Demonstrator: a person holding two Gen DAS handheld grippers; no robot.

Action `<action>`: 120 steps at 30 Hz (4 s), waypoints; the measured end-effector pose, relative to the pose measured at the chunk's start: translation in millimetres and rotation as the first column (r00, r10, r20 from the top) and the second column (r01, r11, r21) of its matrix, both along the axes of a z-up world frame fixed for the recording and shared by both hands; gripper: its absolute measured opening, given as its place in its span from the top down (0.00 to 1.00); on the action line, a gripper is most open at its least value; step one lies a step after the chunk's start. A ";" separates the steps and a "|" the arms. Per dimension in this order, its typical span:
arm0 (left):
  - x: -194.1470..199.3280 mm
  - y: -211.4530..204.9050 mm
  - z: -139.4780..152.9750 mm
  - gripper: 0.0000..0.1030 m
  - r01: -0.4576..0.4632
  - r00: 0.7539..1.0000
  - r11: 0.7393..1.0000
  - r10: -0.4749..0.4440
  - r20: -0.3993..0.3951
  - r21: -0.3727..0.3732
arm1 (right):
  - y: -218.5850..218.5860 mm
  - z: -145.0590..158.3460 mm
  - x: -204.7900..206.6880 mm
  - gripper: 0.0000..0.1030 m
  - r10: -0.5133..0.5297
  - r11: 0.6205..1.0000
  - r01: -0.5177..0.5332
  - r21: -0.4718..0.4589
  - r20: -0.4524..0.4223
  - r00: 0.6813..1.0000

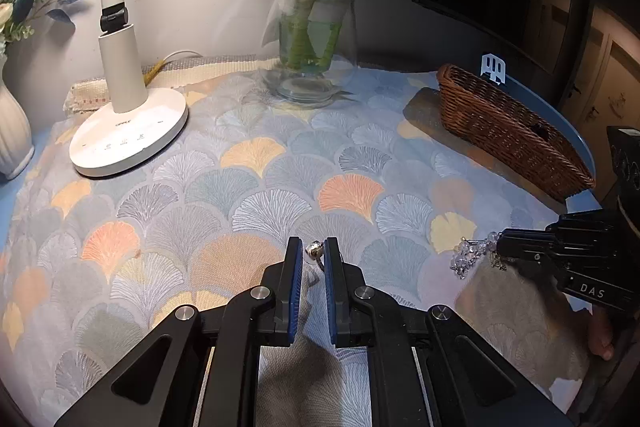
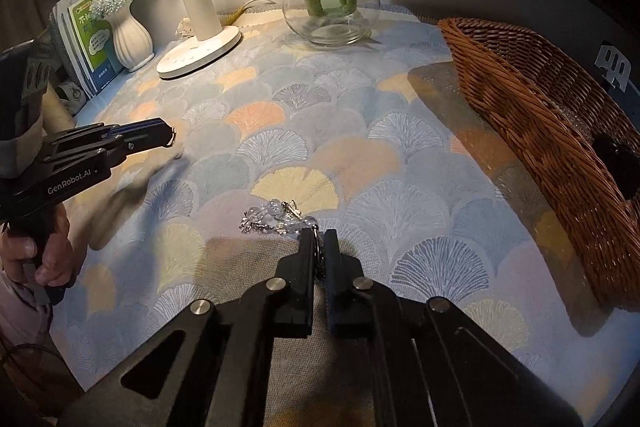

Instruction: Organize jewelry

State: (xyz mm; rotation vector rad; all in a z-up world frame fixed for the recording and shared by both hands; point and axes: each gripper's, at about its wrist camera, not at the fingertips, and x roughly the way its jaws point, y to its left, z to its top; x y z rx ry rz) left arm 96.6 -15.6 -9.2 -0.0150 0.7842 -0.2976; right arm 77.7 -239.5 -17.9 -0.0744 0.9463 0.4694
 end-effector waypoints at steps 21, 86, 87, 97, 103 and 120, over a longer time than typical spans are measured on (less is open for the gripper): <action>17.5 -99.7 76.8 0.90 0.236 0.970 0.970 -0.231 0.080 -0.056 | -126.8 131.7 -22.6 0.96 -0.208 0.974 0.182 0.133 0.217 0.954; -121.1 -147.5 141.1 0.22 0.088 0.948 0.996 -0.089 0.304 0.019 | -120.9 143.1 -117.0 0.24 -0.475 0.875 0.480 0.067 0.314 0.822; -127.6 -145.9 138.0 0.22 0.081 0.950 0.996 -0.085 0.301 0.024 | -119.3 139.2 -121.5 0.24 -0.479 0.872 0.487 0.056 0.313 0.820; -139.6 -137.6 109.3 0.22 0.025 0.972 0.997 -0.040 0.230 0.067 | -109.7 118.7 -130.0 0.24 -0.493 0.859 0.512 0.009 0.284 0.822; -138.1 -132.2 105.9 0.22 0.024 0.975 0.999 -0.033 0.219 0.043 | -111.5 114.8 -127.2 0.24 -0.500 0.856 0.517 0.007 0.267 0.824; -129.9 -140.1 95.5 0.22 0.038 0.982 0.998 -0.045 0.185 0.046 | -112.2 101.4 -117.8 0.24 -0.506 0.853 0.522 -0.014 0.229 0.832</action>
